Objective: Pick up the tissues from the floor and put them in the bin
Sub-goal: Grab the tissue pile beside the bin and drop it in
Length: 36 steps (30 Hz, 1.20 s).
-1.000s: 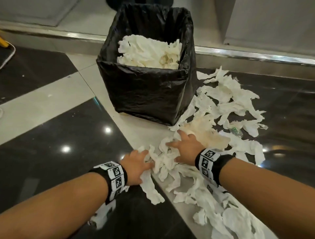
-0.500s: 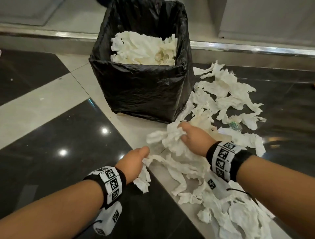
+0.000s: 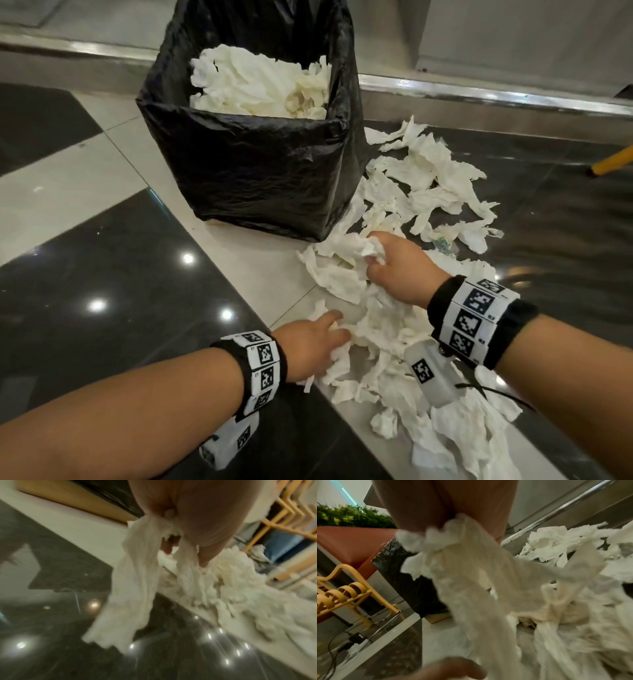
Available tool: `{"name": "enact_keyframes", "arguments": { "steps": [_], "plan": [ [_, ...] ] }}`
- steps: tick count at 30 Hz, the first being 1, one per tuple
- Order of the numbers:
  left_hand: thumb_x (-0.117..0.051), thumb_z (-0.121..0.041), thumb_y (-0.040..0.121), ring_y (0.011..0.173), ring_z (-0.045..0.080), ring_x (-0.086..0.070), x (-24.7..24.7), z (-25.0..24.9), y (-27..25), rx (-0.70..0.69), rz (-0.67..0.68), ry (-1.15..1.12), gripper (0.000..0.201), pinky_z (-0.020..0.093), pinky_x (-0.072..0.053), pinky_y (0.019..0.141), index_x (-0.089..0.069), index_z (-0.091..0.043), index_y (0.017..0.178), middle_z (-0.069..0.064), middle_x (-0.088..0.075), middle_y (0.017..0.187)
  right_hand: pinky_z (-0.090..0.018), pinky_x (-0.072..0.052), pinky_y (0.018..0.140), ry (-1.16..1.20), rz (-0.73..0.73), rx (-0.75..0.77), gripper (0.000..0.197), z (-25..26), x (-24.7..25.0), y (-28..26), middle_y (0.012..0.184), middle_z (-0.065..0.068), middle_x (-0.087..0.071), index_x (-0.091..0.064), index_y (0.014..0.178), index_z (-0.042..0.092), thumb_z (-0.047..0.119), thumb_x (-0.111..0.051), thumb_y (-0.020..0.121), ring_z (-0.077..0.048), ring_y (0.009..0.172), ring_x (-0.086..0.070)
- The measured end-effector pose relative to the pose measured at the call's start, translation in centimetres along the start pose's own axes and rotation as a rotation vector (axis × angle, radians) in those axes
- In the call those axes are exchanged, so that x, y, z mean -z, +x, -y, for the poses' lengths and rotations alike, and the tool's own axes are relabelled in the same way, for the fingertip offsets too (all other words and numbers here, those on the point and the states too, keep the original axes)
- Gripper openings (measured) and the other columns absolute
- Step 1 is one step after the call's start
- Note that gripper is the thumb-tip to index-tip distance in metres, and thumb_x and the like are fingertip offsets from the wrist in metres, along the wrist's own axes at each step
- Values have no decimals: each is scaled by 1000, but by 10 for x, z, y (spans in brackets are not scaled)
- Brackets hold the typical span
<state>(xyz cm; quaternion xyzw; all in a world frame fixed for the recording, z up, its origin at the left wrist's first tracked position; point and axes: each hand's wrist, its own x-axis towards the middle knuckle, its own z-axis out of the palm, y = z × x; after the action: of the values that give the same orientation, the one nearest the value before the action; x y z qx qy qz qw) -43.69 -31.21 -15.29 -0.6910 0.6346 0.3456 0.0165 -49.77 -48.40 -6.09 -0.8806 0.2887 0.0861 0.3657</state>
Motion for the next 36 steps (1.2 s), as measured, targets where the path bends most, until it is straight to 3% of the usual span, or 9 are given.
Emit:
{"name": "enact_keyframes", "arguments": {
  "steps": [4, 8, 13, 17, 20, 22, 25, 30, 36],
  "plan": [
    [-50, 8, 83, 102, 39, -57, -19, -1, 10, -47, 280, 170, 88, 35, -45, 69, -10, -40, 144, 0, 7, 157, -25, -44, 77, 11, -15, 16, 26, -18, 2, -6, 98, 2, -66, -61, 105, 22, 8, -55, 85, -17, 90, -60],
    [-50, -13, 88, 88, 34, -58, -24, 17, -4, 37, 179, 100, 32, 43, -51, 73, -45, -13, 119, 14, -45, 121, -28, -43, 69, -1, -73, -20, 37, -27, 7, -6, 86, -3, -67, -66, 91, 9, 41, -75, 73, -17, 81, -59],
    [-49, -28, 88, 81, 21, -53, 1, 31, -23, 188, 17, -2, 20, 32, -42, 72, -61, -12, 92, 2, -47, 96, -33, -46, 74, 81, -75, -103, 50, -19, 1, 7, 83, -1, -65, -65, 87, 11, 55, -76, 65, -20, 83, -60],
    [-57, -21, 85, 102, 18, -54, 12, 42, -45, 284, -179, -180, 20, 26, -42, 89, -62, -10, 101, -1, -49, 118, -32, -46, 84, -214, 91, 38, 26, -6, -28, 24, 101, -2, -59, -67, 100, 12, 34, -60, 87, -21, 98, -59],
    [-57, -18, 86, 118, 14, -50, 14, 47, -69, 340, -265, -258, 34, 19, -34, 99, -58, -16, 120, -6, -49, 133, -39, -43, 102, -452, 348, 140, 55, -8, -62, 35, 155, -9, -23, -38, 140, 31, 16, -52, 89, -30, 129, -45],
    [-55, -19, 87, 111, 13, -54, 13, 50, -87, 393, -260, -245, 30, 20, -38, 92, -60, -18, 117, -3, -58, 123, -46, -39, 105, -543, 443, 88, 62, -10, -78, 41, 159, -10, -10, -15, 147, 38, 33, -45, 93, -35, 131, -42],
    [-53, -23, 88, 93, 9, -55, 6, 55, -111, 422, -235, -178, 15, 20, -42, 77, -59, -16, 101, -8, -59, 102, -46, -38, 103, -646, 485, 70, 57, -10, -87, 45, 151, -10, -30, -29, 142, 31, 49, -29, 88, -37, 126, -45],
    [-55, -30, 89, 75, 7, -46, 13, 64, -135, 435, -297, -146, 20, 17, -31, 61, -43, -32, 73, -14, -40, 71, -32, -42, 78, -548, 312, 60, 25, 0, -80, 53, 115, -16, -59, -54, 112, 6, 8, -44, 89, -32, 103, -58],
    [-67, -35, 80, 57, 11, -49, 103, 64, -153, 548, -809, -384, 31, 25, -38, 53, -47, -18, 63, -2, -51, 61, -29, -40, 64, -358, 105, 24, 30, 12, -40, 43, 71, 5, -53, -49, 67, 25, 50, -62, 79, -18, 75, -55]
  ]
}}
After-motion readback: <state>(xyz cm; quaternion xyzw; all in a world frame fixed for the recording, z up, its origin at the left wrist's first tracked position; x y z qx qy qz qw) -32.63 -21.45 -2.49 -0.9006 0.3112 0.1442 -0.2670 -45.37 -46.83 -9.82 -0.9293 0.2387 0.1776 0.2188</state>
